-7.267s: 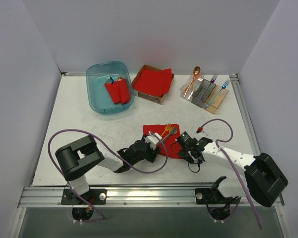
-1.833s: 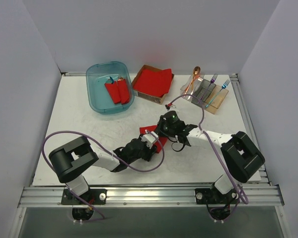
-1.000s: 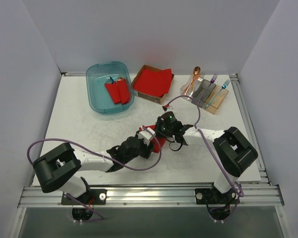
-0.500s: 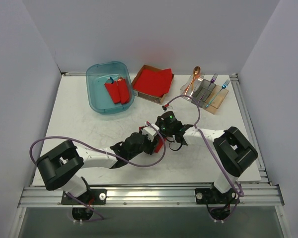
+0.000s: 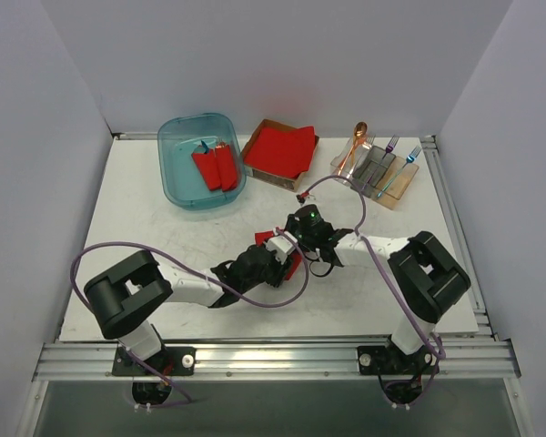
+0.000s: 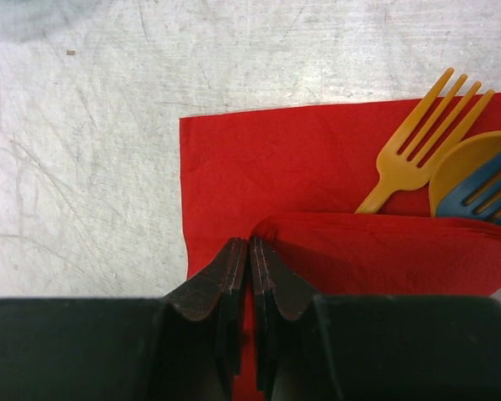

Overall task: Place the utensils on the paper napkin and roll it up
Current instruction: Roll the napkin at the center of the board.

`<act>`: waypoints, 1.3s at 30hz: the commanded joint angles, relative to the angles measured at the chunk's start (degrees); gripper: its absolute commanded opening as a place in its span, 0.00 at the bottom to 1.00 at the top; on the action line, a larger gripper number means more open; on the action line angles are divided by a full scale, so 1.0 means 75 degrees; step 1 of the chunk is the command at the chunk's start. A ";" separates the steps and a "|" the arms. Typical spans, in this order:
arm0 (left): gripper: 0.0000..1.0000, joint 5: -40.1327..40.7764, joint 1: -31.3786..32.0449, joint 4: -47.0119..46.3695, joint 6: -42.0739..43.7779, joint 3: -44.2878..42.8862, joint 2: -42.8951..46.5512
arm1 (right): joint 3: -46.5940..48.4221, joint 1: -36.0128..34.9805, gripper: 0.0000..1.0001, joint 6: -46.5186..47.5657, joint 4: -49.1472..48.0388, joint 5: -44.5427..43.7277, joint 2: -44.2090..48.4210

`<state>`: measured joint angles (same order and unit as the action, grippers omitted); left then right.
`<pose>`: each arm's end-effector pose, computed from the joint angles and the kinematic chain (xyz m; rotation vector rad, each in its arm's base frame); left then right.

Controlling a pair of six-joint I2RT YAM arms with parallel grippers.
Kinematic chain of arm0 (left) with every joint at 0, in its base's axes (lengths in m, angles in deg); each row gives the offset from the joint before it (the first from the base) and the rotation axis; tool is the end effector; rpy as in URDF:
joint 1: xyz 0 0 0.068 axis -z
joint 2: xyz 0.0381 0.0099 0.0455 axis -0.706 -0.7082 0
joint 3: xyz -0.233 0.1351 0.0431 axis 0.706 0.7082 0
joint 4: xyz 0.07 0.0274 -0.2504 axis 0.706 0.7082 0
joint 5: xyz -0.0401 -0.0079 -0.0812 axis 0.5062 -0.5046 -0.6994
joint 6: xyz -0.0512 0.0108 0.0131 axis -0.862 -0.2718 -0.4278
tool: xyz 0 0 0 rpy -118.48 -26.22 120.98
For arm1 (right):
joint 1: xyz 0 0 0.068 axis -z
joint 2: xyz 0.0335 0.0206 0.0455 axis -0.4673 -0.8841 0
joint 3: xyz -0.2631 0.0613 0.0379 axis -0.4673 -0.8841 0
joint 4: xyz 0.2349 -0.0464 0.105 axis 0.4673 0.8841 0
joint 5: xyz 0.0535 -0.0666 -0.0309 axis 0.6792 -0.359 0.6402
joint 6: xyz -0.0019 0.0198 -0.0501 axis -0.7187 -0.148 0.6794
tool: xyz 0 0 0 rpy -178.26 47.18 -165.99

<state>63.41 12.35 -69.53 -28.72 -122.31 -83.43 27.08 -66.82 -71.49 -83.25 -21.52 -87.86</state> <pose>0.1739 -0.2588 0.1534 0.7642 1.9105 -0.5313 0.2685 0.2222 0.1762 -0.0411 2.1970 0.9421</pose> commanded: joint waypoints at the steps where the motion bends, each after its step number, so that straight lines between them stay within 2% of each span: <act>1: 0.53 -0.0161 -0.0028 -0.0498 -0.0071 -0.0055 -0.0266 | 0.0113 0.0038 0.09 0.0002 -0.0167 0.0062 -0.0063; 18: 0.52 -0.0384 0.0042 -0.1143 -0.0399 0.0331 -0.0852 | 0.0312 0.0038 0.12 0.0154 -0.0155 0.0226 -0.0286; 22: 0.52 -0.0372 0.0077 -0.1260 -0.0387 0.0413 -0.0887 | 0.0453 0.0039 0.18 0.0248 -0.0143 0.0272 -0.0391; 28: 0.52 -0.0454 0.0100 -0.1377 -0.0387 0.0472 -0.0969 | 0.0710 0.0039 0.32 0.0389 -0.0272 0.0425 -0.0509; 39: 0.52 -0.0466 0.0089 -0.1471 -0.0458 0.0484 -0.1004 | 0.0817 0.0576 0.37 0.0447 -0.0225 0.0577 -0.0030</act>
<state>61.73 12.52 -80.09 -31.35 -119.31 -89.86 32.18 -64.40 -69.26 -84.41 -17.78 -91.78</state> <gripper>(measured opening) 0.517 0.364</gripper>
